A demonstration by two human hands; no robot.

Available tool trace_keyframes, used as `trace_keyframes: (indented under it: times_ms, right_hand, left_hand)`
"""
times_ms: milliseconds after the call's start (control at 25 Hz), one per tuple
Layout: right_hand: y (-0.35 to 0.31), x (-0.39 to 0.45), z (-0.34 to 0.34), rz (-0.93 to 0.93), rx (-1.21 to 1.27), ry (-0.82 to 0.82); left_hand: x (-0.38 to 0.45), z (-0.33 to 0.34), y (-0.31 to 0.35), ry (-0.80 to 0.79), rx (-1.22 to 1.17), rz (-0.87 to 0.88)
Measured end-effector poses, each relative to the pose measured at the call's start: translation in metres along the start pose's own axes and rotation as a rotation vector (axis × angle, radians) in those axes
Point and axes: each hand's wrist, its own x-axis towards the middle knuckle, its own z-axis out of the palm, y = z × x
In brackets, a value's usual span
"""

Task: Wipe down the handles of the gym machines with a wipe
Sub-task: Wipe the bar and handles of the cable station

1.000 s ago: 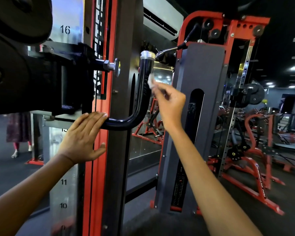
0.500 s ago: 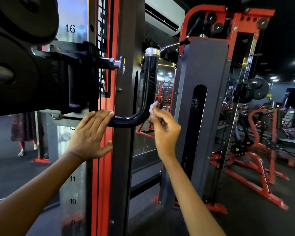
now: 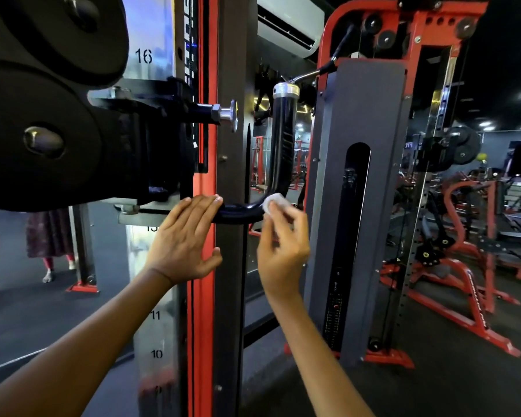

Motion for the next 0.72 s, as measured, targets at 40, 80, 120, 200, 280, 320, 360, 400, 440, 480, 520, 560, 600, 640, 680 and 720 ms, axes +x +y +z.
trace_keyframes:
  times_ms: [40,80,120,200,280,320,360,400,440,480,520,560,600,640,680,720]
  right_hand:
    - [-0.005,-0.01,0.001,-0.062,-0.027,-0.083]
    - [-0.006,-0.014,0.0,-0.118,-0.049,-0.159]
    - [-0.004,-0.011,-0.003,-0.155,-0.066,-0.198]
    - [0.002,0.005,-0.009,-0.123,-0.096,-0.145]
    - [0.0,0.014,-0.008,-0.066,-0.127,-0.076]
    - [-0.005,0.011,-0.005,-0.077,-0.147,-0.093]
    - [-0.011,0.005,0.001,-0.107,-0.16,-0.141]
    - [-0.016,-0.002,0.005,-0.131,-0.153,-0.208]
    - [-0.02,-0.006,0.006,-0.139,-0.132,-0.276]
    - [-0.019,-0.006,0.004,-0.144,-0.114,-0.331]
    - [-0.014,-0.003,-0.001,-0.159,-0.111,-0.356]
    - [-0.009,0.003,-0.008,-0.179,-0.121,-0.343]
    - [-0.003,0.009,-0.016,-0.186,-0.136,-0.304]
    - [0.0,0.016,-0.022,-0.166,-0.15,-0.256]
    - [0.004,0.025,-0.026,-0.136,-0.16,-0.209]
    - [0.006,0.035,-0.028,-0.109,-0.156,-0.167]
  left_hand:
    - [0.0,0.0,-0.001,0.001,0.003,0.003]
    - [0.0,0.0,-0.001,0.002,0.004,0.007]
    - [0.0,0.0,0.0,0.001,0.0,0.01]
    - [-0.001,0.001,0.001,-0.008,-0.01,0.0]
    - [-0.001,0.001,0.0,-0.011,-0.006,-0.008]
    - [-0.001,0.002,0.0,-0.011,-0.003,-0.006]
    - [-0.001,0.002,0.0,-0.01,-0.003,-0.003]
    - [-0.001,0.002,0.0,-0.008,-0.005,-0.001]
    - [-0.001,0.001,0.0,-0.007,-0.01,-0.002]
    - [-0.001,0.0,0.0,-0.009,-0.014,-0.005]
    - [0.0,0.0,0.001,-0.01,-0.017,-0.009]
    - [0.0,0.0,0.001,-0.009,-0.018,-0.011]
    - [0.0,-0.001,0.001,-0.013,-0.016,-0.011]
    - [-0.001,-0.002,0.001,-0.015,-0.015,-0.01]
    - [0.0,-0.003,0.001,-0.014,-0.015,-0.012]
    - [0.0,-0.004,0.002,-0.014,-0.014,-0.014]
